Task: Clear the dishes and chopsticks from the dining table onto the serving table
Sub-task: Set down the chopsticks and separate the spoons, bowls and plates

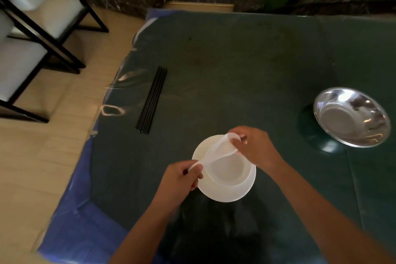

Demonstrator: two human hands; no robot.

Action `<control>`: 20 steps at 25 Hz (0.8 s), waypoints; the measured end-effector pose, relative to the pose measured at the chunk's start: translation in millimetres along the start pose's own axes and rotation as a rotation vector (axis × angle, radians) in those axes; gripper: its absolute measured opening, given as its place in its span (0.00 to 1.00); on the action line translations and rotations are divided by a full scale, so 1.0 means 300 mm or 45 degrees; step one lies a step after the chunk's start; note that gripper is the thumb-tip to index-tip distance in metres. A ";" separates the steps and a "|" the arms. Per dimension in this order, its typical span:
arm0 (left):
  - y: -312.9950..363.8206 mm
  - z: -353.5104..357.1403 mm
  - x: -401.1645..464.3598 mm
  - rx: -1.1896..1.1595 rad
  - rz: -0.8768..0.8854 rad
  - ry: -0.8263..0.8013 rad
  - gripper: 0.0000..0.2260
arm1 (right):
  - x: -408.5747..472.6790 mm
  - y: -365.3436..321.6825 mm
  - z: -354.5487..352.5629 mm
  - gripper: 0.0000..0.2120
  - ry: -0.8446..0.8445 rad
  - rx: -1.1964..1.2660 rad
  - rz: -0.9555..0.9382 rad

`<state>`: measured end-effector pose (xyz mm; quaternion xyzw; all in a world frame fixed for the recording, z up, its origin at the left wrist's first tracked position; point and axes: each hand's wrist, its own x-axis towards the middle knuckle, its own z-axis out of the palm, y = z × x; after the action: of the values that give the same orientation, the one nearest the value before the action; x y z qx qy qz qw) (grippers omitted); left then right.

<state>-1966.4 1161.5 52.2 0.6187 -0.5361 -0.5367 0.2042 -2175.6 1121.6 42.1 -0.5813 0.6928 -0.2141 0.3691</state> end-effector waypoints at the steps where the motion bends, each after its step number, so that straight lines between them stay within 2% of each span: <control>1: 0.008 -0.008 0.010 -0.023 0.018 0.018 0.14 | 0.024 -0.018 -0.010 0.07 0.006 0.120 0.057; 3: 0.019 -0.025 0.041 -0.069 0.049 0.055 0.14 | 0.083 -0.052 -0.017 0.06 0.024 0.267 0.113; 7: 0.030 -0.070 0.154 -0.137 0.052 0.167 0.13 | 0.254 -0.129 -0.006 0.05 -0.028 0.248 0.074; 11: 0.025 -0.114 0.338 -0.413 -0.107 0.214 0.11 | 0.494 -0.184 0.031 0.05 -0.067 0.221 0.051; 20: -0.098 -0.124 0.640 0.208 0.119 0.485 0.10 | 0.883 -0.157 0.214 0.05 -0.172 0.004 0.007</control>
<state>-1949.5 990.2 -45.0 0.6979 -0.5576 -0.3549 0.2758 -2110.1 863.9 -34.1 -0.5920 0.6675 -0.1743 0.4165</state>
